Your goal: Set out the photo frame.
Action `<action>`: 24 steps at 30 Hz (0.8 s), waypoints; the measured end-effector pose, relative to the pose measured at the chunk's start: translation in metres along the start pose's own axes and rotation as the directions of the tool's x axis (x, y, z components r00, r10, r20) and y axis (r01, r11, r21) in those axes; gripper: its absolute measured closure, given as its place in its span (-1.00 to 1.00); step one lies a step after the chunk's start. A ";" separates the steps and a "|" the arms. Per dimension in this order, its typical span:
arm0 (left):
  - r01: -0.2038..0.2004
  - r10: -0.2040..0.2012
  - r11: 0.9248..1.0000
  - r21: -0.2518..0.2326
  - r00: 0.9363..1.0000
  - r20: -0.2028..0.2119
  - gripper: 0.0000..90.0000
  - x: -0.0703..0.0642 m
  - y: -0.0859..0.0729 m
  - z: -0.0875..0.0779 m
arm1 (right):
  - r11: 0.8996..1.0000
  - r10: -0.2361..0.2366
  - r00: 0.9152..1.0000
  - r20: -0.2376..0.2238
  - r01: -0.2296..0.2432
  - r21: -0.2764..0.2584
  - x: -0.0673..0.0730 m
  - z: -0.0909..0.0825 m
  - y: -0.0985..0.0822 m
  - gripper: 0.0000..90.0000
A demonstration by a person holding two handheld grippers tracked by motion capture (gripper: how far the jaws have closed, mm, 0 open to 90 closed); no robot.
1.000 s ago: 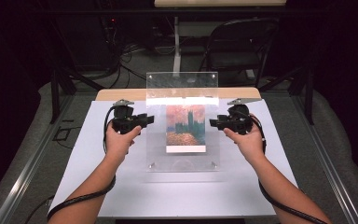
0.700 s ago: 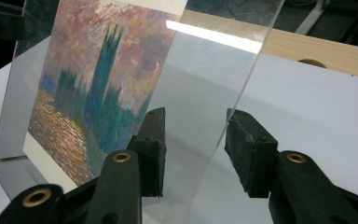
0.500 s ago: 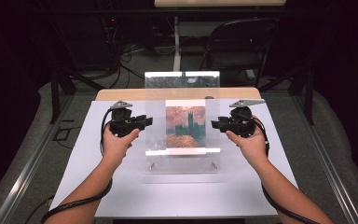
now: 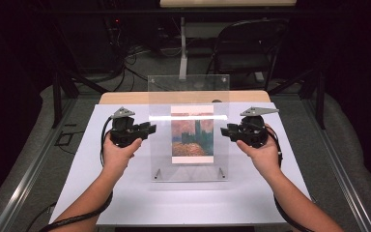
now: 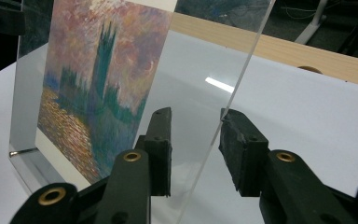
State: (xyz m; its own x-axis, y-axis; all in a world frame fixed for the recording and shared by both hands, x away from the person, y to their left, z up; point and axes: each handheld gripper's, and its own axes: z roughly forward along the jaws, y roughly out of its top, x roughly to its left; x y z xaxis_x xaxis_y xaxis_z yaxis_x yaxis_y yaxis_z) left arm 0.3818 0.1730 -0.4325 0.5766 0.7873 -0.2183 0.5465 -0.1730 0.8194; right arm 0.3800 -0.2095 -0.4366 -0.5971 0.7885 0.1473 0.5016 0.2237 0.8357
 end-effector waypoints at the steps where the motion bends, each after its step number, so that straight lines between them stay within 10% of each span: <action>1: -0.003 0.003 1.000 0.000 1.000 0.002 0.53 -0.001 0.000 -0.001 | 1.000 -0.004 1.000 0.000 0.004 -0.001 0.001 -0.001 -0.001 0.44; 24: -0.002 0.003 0.999 -0.032 1.000 0.027 0.63 -0.010 -0.011 -0.019 | 0.999 -0.020 1.000 -0.016 0.019 -0.030 0.011 -0.019 -0.010 0.55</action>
State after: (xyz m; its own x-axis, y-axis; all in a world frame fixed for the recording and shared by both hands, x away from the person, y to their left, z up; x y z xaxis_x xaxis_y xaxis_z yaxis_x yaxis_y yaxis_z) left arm 0.3584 0.1781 -0.4291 0.5945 0.7703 -0.2305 0.5257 -0.1554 0.8363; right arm 0.3562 -0.2141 -0.4333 -0.6170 0.7745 0.1396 0.4714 0.2217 0.8536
